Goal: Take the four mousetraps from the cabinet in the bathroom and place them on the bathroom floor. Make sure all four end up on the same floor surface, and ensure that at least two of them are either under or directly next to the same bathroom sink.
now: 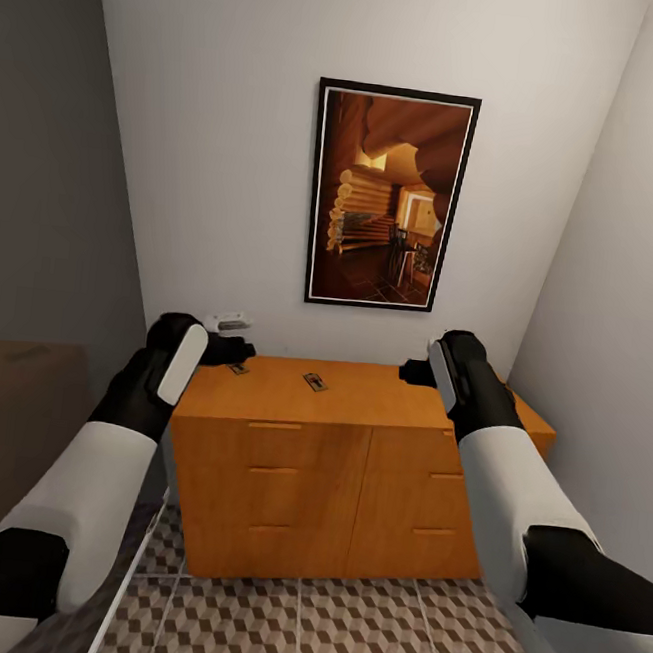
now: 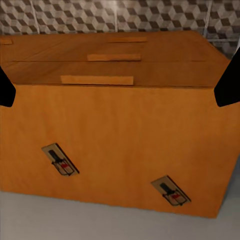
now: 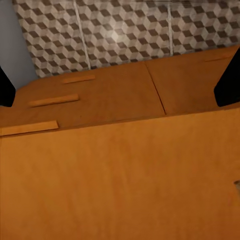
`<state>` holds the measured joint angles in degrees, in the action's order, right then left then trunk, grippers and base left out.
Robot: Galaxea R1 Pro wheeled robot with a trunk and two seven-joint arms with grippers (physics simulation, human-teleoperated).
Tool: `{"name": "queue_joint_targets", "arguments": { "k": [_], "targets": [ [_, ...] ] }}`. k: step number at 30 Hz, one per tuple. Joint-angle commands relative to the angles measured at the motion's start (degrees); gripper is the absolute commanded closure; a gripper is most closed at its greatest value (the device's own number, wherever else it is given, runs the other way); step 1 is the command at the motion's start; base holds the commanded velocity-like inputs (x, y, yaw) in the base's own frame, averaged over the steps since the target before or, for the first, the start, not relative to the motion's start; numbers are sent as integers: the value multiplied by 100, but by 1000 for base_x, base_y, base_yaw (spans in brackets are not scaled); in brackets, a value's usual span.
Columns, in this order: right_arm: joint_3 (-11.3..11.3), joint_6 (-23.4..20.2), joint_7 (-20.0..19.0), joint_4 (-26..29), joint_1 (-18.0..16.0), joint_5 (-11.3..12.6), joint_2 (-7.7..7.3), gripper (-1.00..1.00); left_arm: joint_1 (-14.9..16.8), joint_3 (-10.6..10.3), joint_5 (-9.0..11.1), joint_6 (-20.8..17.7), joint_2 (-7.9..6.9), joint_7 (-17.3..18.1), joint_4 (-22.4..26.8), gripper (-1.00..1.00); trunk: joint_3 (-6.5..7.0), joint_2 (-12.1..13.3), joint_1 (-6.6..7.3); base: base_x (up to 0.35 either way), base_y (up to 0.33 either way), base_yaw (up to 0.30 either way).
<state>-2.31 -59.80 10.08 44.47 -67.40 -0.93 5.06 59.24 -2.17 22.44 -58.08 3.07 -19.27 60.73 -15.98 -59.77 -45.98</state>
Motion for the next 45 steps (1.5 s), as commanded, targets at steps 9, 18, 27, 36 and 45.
{"name": "queue_joint_targets", "arguments": {
  "k": [9,18,27,36,45],
  "targets": [
    [-23,-20,-65,-453,-268,-11,62,-100,8,10,0,-68,-6,-72,21,-100,-8,-5,-1,154,0,0],
    [-9,-20,-79,-502,-295,-9,79,-100,8,16,-10,-71,-9,-76,17,-100,-8,-5,-1,304,0,0],
    [-8,-20,-91,-509,-299,-4,77,-100,9,28,-7,-72,-11,-75,11,-100,-8,-5,-1,321,0,0],
    [-15,-20,-93,-510,-300,-4,74,-100,9,10,-3,-72,-1,-68,27,-100,-8,-5,-1,317,0,0],
    [-27,-20,-94,-510,-300,-4,74,-100,9,22,-3,-72,-7,-68,34,-100,-8,-5,-1,121,0,0]
  ]
}}
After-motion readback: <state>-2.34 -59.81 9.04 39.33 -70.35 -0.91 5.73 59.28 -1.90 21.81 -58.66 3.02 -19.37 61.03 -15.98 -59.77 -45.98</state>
